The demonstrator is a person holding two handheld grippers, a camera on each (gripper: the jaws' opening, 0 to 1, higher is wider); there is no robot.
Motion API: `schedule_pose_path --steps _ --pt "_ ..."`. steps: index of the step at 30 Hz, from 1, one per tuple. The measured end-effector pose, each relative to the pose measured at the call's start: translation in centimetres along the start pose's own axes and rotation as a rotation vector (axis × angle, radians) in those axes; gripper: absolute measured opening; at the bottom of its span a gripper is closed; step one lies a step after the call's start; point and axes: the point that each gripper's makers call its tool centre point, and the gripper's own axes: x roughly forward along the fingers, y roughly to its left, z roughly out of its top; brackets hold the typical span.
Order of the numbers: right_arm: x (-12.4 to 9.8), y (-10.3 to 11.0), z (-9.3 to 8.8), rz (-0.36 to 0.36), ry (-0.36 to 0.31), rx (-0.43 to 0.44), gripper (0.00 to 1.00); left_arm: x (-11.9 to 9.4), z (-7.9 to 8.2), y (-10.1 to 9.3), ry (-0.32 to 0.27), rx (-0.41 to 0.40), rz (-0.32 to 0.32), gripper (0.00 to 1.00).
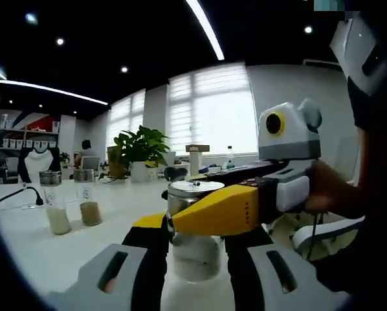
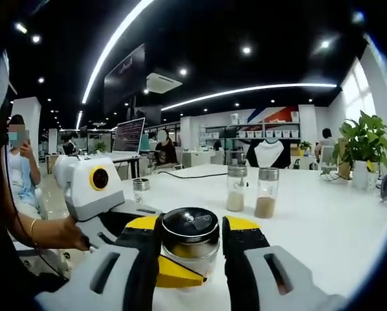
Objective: Rotate the seasoning bottle until the label or dispensing opening points toward the visible target arrow and the bottle remains upright within the marked orientation range
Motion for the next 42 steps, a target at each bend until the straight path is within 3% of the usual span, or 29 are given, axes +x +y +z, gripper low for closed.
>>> schedule_pose_path --steps 10,21,32,37,42 --pt "-0.1 0.4 -0.5 0.014 0.012 -0.01 0.35 0.0 -0.5 -0.6 0.029 0.02 -0.063 0.35" --pt "0.1 0.2 -0.2 -0.019 -0.032 -0.015 0.33 0.0 -0.5 -0.4 0.029 0.016 -0.066 0.35" --pt "0.7 -1.0 -0.9 -0.099 -0.004 0.006 0.33 0.4 -1.2 0.3 0.086 0.082 0.04 0.37" --pt "0.8 -1.8 -1.0 -0.13 0.002 0.0 0.32 0.4 -1.5 1.3 0.116 0.119 0.171 0.35" --pt "0.7 -2.0 -1.4 -0.134 0.012 0.016 0.32 0.3 -1.8 1.3 0.129 0.178 0.22 0.35"
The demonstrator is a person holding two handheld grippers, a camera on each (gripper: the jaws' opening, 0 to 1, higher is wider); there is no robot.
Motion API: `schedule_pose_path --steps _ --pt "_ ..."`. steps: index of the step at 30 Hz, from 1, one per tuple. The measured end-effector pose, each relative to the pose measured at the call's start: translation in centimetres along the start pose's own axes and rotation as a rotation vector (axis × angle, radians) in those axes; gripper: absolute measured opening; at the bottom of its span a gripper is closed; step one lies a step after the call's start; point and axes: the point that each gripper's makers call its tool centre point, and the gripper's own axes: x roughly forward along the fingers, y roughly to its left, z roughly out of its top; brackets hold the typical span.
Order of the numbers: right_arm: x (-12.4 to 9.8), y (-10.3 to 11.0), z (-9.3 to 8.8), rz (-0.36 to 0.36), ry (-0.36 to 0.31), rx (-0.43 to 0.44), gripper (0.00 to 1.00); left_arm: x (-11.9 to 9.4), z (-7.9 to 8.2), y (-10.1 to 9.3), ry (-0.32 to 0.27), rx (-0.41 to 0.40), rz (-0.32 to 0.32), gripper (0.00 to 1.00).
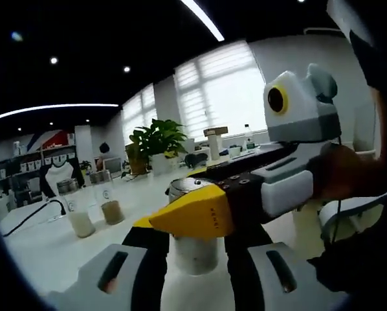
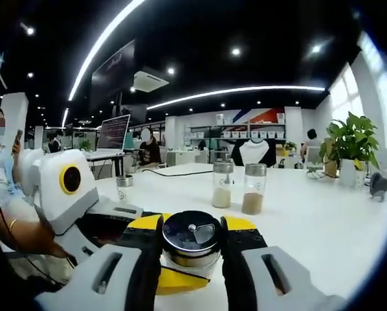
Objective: Rotate the seasoning bottle until the label or dispensing opening points toward the visible target arrow and the bottle remains upright within the marked orientation range
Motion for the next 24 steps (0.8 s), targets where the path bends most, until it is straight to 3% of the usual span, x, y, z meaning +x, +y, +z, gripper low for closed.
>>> schedule_pose_path --steps 9,16,24 --pt "-0.1 0.0 0.2 -0.004 -0.005 0.009 0.32 0.0 -0.7 -0.4 0.034 0.064 0.019 0.39" --pt "-0.1 0.2 1.4 -0.008 -0.029 0.015 0.32 0.3 -1.4 -0.1 0.063 0.075 0.097 0.43" --pt "0.1 0.8 2.1 0.003 -0.043 0.034 0.32 -0.6 -1.5 1.4 0.064 0.034 0.259 0.41"
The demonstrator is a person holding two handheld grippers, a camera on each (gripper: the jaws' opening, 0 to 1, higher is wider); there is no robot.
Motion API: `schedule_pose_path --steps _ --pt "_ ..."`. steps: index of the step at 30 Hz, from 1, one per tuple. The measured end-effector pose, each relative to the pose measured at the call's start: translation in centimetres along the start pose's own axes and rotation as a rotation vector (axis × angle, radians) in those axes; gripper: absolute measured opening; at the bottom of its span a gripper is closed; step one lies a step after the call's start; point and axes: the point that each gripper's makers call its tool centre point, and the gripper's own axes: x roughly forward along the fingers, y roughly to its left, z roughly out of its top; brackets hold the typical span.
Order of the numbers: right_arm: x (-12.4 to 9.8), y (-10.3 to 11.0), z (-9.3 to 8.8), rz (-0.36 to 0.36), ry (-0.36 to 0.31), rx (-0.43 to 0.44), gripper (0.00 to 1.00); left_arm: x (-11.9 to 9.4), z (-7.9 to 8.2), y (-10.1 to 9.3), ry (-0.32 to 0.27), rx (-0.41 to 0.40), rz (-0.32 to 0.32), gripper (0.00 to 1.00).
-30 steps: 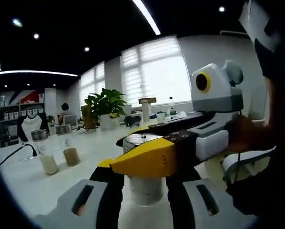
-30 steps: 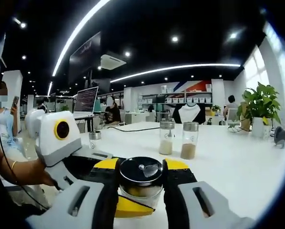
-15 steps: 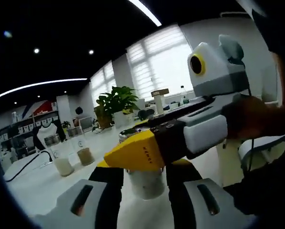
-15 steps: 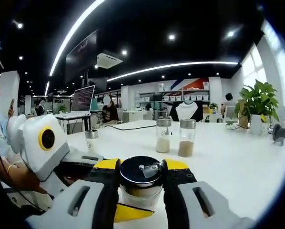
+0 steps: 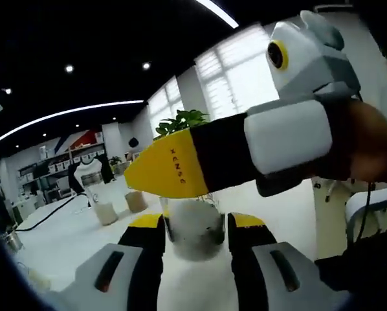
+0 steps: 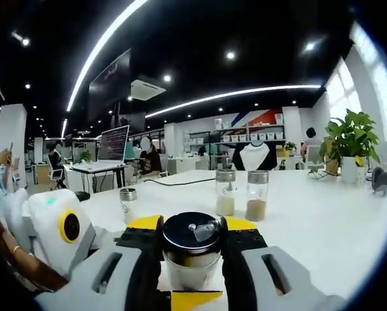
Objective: Rotate the seasoning bottle until the label or dispensing opening points toward the visible target arrow and the bottle remains upright within the marked orientation range
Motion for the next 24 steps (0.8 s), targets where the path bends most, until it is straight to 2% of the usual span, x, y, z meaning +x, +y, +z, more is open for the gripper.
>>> schedule_pose_path --steps 6,10,16,19,21,23,24 --pt "0.1 0.3 -0.4 0.008 0.015 -0.004 0.32 -0.1 -0.1 -0.2 0.013 0.027 0.023 0.39" --pt "0.0 0.2 -0.4 0.003 0.014 -0.013 0.32 0.2 -0.1 -0.1 0.007 -0.007 0.02 0.38" --pt "-0.3 -0.2 -0.2 -0.005 0.006 0.012 0.32 0.2 0.4 -0.4 -0.022 -0.032 -0.053 0.36" --pt "-0.4 -0.3 0.0 -0.006 -0.002 0.02 0.32 0.1 0.8 -1.0 -0.052 -0.111 -0.128 0.36" --pt "-0.5 -0.3 0.2 -0.006 -0.005 0.018 0.32 0.0 1.0 -1.0 -0.067 -0.14 -0.154 0.36" --pt "-0.5 -0.2 0.2 -0.004 -0.005 0.015 0.32 0.0 0.9 -0.8 -0.063 -0.122 -0.156 0.36" --pt "-0.5 -0.2 0.3 0.0 -0.01 0.014 0.32 0.0 1.1 -0.9 -0.07 -0.133 -0.176 0.36"
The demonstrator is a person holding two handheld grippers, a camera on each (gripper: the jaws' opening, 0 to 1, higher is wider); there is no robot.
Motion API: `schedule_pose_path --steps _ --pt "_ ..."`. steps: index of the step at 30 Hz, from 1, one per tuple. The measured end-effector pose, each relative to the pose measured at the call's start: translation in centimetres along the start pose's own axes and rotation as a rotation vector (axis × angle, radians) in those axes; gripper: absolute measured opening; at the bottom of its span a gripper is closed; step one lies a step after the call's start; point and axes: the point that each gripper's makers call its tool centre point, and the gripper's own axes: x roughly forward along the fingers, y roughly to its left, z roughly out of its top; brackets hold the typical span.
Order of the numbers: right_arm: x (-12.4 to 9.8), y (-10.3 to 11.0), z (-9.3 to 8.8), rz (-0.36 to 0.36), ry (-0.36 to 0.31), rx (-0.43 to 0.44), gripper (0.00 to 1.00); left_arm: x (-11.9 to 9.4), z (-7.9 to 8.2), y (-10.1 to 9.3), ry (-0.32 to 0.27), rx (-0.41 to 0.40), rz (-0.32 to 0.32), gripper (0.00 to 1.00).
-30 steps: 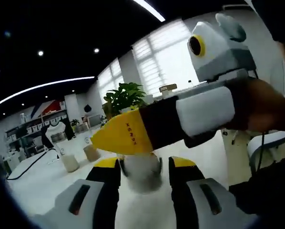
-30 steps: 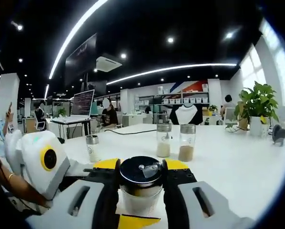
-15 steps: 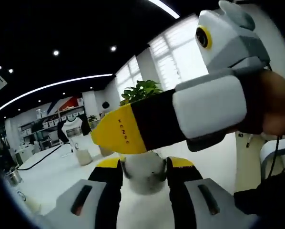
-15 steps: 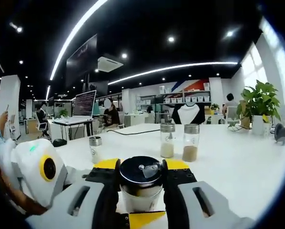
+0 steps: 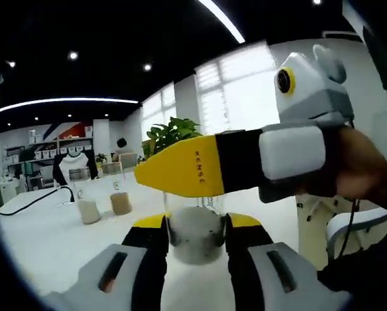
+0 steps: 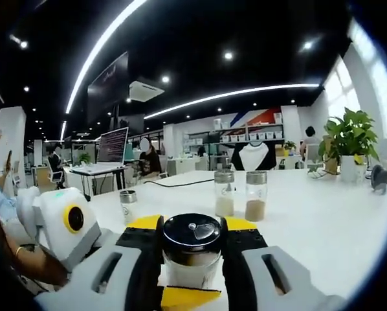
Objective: Rotate the seasoning bottle until the label or dispensing opening points toward the visible target arrow and the bottle remains upright within the marked orientation range
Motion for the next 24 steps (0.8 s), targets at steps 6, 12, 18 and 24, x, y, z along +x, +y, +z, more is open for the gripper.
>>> schedule_pose_path --steps 6,12,18,24 --pt "0.0 0.9 0.6 0.05 -0.005 -0.037 0.32 -0.4 0.6 0.1 -0.036 -0.027 -0.068 0.35" --pt "0.0 1.7 1.0 0.108 -0.022 -0.033 0.31 -1.0 1.0 0.1 -0.066 -0.081 -0.156 0.35" --pt "-0.1 2.3 1.0 0.14 -0.027 -0.044 0.31 -1.3 1.1 0.0 -0.08 -0.095 -0.241 0.35" --pt "-0.2 2.9 1.0 0.171 -0.021 -0.065 0.31 -1.7 1.1 -0.1 -0.095 -0.115 -0.281 0.35"
